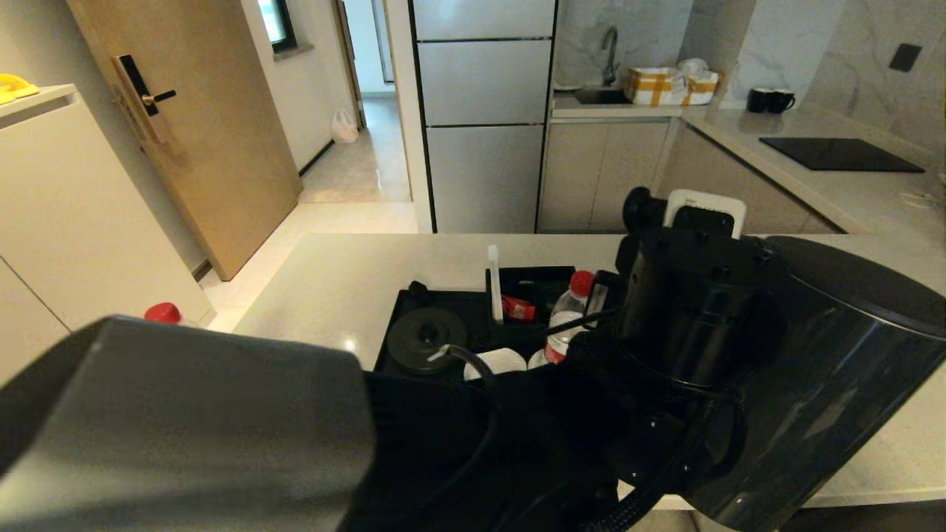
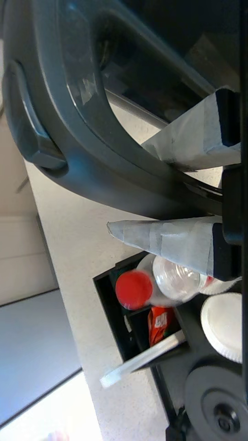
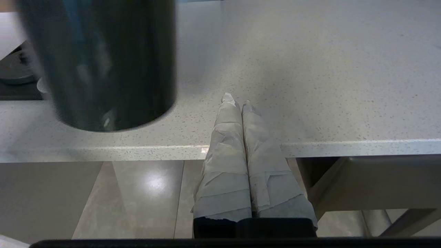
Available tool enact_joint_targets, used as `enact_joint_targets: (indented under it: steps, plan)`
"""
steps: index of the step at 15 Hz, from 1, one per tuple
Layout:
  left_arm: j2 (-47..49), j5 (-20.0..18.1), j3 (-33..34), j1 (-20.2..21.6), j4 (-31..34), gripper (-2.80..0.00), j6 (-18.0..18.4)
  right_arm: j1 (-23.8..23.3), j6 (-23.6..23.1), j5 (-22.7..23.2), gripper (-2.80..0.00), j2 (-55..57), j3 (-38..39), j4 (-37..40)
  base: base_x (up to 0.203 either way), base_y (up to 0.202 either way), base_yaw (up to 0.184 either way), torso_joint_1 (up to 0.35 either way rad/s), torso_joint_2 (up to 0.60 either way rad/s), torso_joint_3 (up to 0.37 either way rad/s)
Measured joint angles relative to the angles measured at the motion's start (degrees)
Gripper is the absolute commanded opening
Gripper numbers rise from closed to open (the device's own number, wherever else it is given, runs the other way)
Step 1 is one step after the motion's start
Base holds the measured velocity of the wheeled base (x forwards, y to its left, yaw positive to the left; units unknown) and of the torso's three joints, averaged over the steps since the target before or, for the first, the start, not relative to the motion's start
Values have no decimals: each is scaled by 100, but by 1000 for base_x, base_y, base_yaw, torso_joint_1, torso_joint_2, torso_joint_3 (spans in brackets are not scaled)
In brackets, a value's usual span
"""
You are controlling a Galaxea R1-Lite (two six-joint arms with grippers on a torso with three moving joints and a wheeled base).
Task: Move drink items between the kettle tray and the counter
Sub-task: Place it on the right
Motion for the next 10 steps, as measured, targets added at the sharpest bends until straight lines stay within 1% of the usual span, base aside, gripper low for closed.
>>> enact_joint_targets:
  steps: [3,5,6,9,10]
  plan:
    - [612,343,-809,44,26,-280,62,0,1,1,-280,0,0,2,0,0,0,0,0,0]
    - [1080,578,-1451,91,84,-280,209,0,0,0,-280,0,0,0,0,0,0,0,0,0]
    - [1309,634,-1712,109,117,-280,313,0,1,2,-280,0,0,2,0,0,0,0,0,0]
    - [1776,633,-1989,144,89,-280,570,0,0,0,-280,0,0,2,0,0,0,0,0,0]
    - [1900,623,-2005,154,81,-280,591,0,2,0,-280,0,0,2,0,0,0,0,0,0]
